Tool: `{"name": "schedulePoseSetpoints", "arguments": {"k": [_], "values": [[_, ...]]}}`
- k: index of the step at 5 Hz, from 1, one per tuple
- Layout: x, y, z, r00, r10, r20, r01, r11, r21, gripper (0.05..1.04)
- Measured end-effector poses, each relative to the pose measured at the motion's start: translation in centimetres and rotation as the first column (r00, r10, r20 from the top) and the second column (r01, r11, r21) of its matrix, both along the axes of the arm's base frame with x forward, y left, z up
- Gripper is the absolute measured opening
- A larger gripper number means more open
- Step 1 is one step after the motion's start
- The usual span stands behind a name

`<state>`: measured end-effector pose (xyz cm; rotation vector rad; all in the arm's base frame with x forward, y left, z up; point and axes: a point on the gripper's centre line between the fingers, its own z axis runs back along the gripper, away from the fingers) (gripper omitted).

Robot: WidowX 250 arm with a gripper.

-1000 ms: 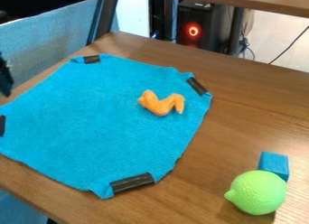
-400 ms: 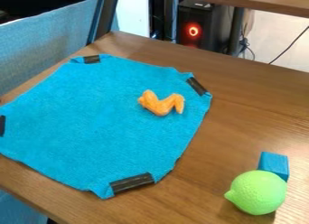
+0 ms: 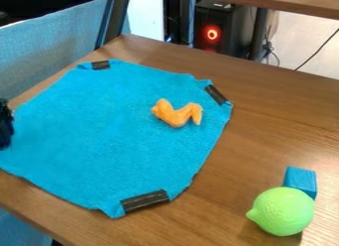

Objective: Fold the cloth from top left to bottom right

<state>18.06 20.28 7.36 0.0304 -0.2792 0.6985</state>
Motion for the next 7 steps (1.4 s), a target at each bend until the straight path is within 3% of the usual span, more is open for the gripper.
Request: {"name": "schedulePoseSetpoints", "arguments": {"k": [1,3,4,5,6,7], "values": [[0.4,-0.1,0.0,1.0,-0.004,0.002,0.004,1.0,0.016,0.938],[0.6,-0.4,0.0,1.0,-0.025,-0.01,0.026,0.999,0.019,0.346],[0.5,-0.5,0.0,0.999,-0.033,-0.019,0.033,0.999,0.012,0.15],[0.4,-0.6,0.0,0.999,-0.039,-0.028,0.039,0.999,0.002,0.067],[0.7,-0.8,1.3,0.999,-0.038,-0.011,0.038,0.999,-0.013,0.055],[2.6,-1.9,3.4,1.0,-0.016,0.024,0.017,0.998,-0.064,0.055]]}}
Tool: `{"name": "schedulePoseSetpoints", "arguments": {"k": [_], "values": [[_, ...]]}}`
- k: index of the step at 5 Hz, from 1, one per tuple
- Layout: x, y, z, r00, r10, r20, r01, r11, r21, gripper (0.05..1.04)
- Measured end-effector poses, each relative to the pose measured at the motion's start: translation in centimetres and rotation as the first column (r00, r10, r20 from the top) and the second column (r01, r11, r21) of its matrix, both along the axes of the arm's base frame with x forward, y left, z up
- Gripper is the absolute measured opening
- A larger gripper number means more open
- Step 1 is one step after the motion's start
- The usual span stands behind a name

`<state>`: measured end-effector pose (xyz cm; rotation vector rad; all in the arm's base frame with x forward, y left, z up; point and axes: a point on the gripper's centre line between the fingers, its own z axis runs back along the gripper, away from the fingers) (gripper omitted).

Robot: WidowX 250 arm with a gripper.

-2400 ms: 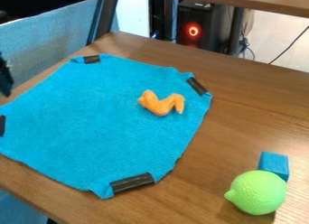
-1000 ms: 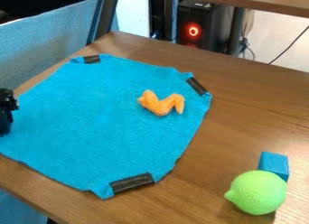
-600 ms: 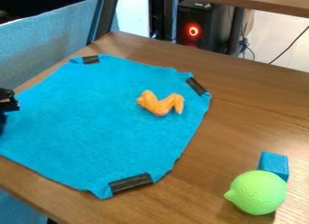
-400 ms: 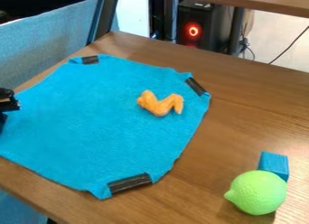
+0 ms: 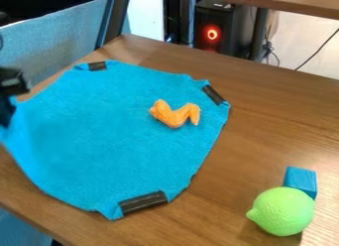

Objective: Fold the cloth from top left to bottom right

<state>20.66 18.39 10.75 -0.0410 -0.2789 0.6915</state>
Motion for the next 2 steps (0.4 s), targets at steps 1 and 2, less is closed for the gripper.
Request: {"name": "schedulePoseSetpoints", "arguments": {"k": [1,2], "values": [[3.2,-1.3,3.0,0.998,0.056,0.032,-0.055,0.997,-0.049,0.055],[6.5,-2.8,4.2,0.995,0.094,0.045,-0.089,0.992,-0.089,0.055]]}}
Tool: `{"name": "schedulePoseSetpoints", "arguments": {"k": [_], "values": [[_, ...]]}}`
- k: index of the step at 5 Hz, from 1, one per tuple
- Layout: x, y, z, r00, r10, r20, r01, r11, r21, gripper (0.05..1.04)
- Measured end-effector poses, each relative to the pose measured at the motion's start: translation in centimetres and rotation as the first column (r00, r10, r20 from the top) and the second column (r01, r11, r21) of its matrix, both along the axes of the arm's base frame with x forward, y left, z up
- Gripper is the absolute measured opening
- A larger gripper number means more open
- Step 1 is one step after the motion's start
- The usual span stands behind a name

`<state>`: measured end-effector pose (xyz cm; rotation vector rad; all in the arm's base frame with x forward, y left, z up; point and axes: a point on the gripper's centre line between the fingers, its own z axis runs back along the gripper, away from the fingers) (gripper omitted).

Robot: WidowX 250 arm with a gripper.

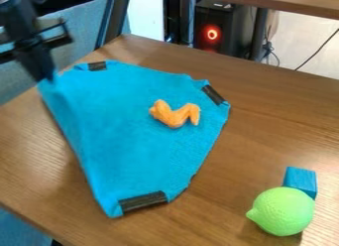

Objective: Fold the cloth from top left to bottom right

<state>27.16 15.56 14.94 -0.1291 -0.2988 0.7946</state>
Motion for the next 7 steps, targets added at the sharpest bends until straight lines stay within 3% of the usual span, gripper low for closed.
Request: {"name": "schedulePoseSetpoints", "arguments": {"k": [3,5,7], "values": [[10.0,-7.1,2.1,0.999,0.019,0.048,-0.017,0.999,-0.028,0.055],[13.6,-10.4,0.5,0.999,-0.012,0.051,0.01,0.999,0.035,0.055],[15.4,-13.2,-2.0,0.999,-0.036,0.038,0.033,0.997,0.071,0.058]]}}
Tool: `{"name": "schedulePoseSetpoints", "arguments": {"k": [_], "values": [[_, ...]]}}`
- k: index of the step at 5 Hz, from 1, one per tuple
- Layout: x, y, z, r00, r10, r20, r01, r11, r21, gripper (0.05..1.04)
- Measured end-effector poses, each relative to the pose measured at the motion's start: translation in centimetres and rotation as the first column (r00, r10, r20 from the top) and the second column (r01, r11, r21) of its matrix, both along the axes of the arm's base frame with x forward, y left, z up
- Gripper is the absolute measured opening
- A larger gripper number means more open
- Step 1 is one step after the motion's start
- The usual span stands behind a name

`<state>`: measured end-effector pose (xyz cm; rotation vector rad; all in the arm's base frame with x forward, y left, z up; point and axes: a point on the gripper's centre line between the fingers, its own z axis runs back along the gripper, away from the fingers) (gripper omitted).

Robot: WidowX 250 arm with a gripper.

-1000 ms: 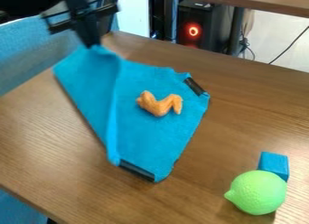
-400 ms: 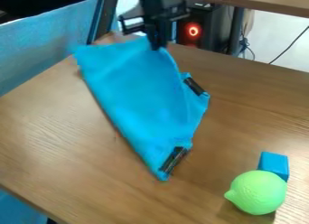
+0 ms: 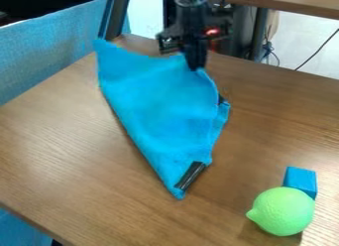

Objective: Fold the cloth from top left to bottom right

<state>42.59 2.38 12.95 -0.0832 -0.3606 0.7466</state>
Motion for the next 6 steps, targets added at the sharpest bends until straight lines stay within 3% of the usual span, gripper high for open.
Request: {"name": "schedulePoseSetpoints", "arguments": {"k": [1,2,3,4,5,6], "values": [[0.7,-0.8,-1.6,0.999,-0.04,-0.006,0.04,0.999,0.033,0.089],[1.2,-1.0,-3.0,0.998,-0.065,-0.013,0.065,0.995,0.069,0.251],[1.2,-0.8,-4.5,0.997,-0.061,-0.042,0.064,0.995,0.081,0.522],[2.1,-0.6,-3.5,0.998,-0.062,-0.019,0.063,0.993,0.096,0.856],[2.8,-1.0,-1.4,0.997,-0.074,0.009,0.074,0.996,0.054,0.999],[2.0,-0.1,2.7,0.996,-0.071,0.059,0.071,0.997,0.015,1.001]]}}
